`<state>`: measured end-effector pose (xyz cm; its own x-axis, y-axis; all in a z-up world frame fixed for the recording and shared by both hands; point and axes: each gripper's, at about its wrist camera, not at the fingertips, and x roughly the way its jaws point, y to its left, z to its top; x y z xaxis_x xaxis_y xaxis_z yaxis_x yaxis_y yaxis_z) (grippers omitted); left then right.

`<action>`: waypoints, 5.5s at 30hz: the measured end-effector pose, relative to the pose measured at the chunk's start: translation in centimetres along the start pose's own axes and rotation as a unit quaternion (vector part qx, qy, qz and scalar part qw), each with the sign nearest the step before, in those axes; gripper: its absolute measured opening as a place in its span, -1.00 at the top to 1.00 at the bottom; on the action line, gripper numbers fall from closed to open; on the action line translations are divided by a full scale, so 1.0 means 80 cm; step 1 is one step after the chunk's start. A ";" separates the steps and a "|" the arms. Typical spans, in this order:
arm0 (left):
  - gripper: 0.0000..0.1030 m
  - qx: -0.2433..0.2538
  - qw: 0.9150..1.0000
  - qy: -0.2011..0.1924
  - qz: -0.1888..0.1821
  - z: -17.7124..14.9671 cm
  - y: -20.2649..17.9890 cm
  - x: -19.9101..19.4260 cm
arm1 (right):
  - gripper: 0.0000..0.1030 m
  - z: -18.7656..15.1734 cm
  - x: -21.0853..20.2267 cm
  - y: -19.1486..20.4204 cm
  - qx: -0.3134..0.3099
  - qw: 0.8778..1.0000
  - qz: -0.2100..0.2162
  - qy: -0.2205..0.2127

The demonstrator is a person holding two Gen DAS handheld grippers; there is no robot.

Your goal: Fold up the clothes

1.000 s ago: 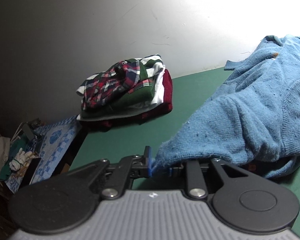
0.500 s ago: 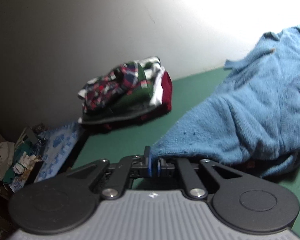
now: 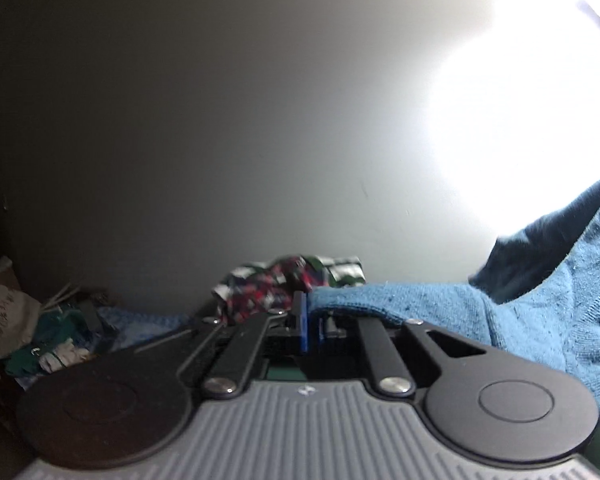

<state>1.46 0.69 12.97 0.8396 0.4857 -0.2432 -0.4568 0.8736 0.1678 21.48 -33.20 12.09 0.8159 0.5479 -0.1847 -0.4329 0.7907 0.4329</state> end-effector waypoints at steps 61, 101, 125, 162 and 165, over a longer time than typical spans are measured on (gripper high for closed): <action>0.65 0.015 0.994 0.095 -0.045 -0.092 0.187 -0.079 | 0.91 -0.167 -0.176 0.150 0.060 0.995 -0.073 0.011; -0.46 0.137 0.943 0.193 -0.233 -0.223 0.078 -0.070 | 0.84 -0.325 -0.161 0.129 -0.122 0.923 -0.282 0.231; -0.61 -0.052 0.910 0.289 -0.292 -0.228 0.087 0.018 | -0.29 -0.296 -0.108 0.178 -0.124 0.950 -0.136 0.252; 0.17 -0.021 0.926 0.252 -0.279 -0.168 0.062 0.074 | 0.09 -0.237 0.025 0.112 0.003 0.966 -0.082 0.246; 0.21 -0.034 0.907 0.303 -0.290 -0.204 0.056 0.060 | 0.09 -0.254 0.027 0.112 -0.014 0.956 -0.086 0.280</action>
<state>-1.32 7.42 -3.03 0.6382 -0.1475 -0.7556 -0.0230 0.9774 -0.2101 11.60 -19.36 -2.37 0.5459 0.4642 -0.6975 -0.3275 0.8845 0.3323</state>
